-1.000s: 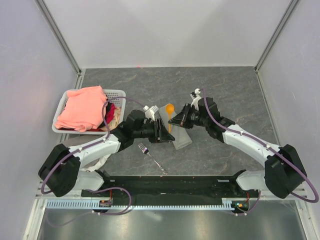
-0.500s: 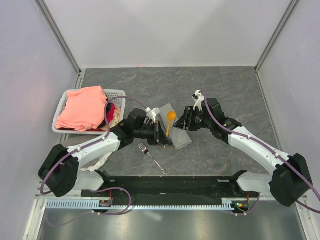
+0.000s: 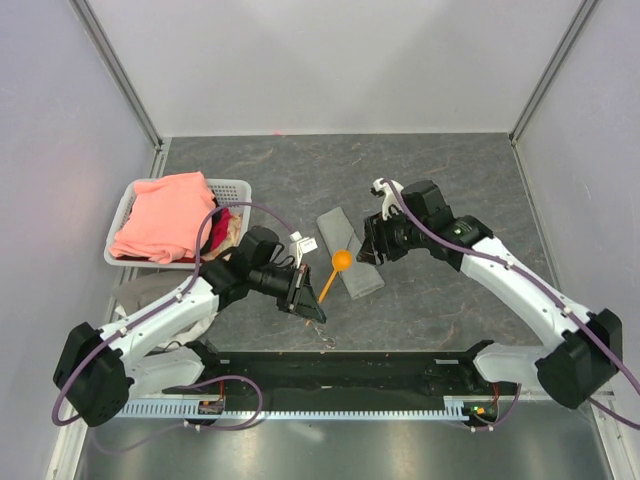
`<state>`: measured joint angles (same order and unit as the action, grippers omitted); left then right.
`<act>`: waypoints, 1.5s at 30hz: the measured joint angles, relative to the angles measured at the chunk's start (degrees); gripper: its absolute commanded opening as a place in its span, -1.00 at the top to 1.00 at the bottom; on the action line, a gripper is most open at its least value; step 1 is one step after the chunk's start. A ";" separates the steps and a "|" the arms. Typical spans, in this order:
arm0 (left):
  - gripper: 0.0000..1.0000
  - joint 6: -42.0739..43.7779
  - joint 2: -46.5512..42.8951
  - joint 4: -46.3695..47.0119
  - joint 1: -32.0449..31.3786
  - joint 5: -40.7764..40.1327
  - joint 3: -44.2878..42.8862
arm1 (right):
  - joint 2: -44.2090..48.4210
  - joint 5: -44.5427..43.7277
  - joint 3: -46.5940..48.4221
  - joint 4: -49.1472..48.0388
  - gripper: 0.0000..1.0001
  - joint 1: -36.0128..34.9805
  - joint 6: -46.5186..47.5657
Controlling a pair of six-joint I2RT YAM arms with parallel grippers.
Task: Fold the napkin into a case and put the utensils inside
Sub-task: Pass from the left arm to the right
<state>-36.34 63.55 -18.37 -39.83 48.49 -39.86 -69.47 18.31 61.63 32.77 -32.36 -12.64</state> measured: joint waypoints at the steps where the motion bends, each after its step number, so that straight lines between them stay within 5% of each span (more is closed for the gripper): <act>1: 0.96 0.44 -0.44 -0.81 0.00 0.57 0.17 | -1.22 1.57 0.00 0.35 -0.14 0.00 0.39; 8: 0.96 2.78 -1.33 -4.26 0.00 2.86 0.42 | -6.62 11.41 0.70 1.36 -0.01 0.00 0.74; 31: 0.96 6.99 0.31 -9.20 0.00 4.44 0.37 | -10.56 22.99 5.09 2.43 0.04 0.48 -0.61; 39: 0.96 7.98 0.96 -9.42 0.00 5.44 -0.72 | -12.79 25.35 3.65 1.88 0.37 0.48 -0.42; 40: 0.96 8.26 1.57 -9.42 0.00 5.73 -0.85 | -13.07 26.01 3.26 1.73 0.79 0.46 -0.42; 42: 0.92 8.37 1.84 -9.49 0.00 5.75 -0.90 | -13.07 26.25 3.15 1.44 1.00 0.42 -0.22; 45: 0.45 8.74 2.82 -10.99 0.00 5.90 -1.68 | -13.07 26.38 2.01 0.52 1.00 0.44 -1.09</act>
<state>-27.59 66.37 -29.36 -39.83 54.39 -41.54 -82.54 44.69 63.64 33.30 -31.92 -13.74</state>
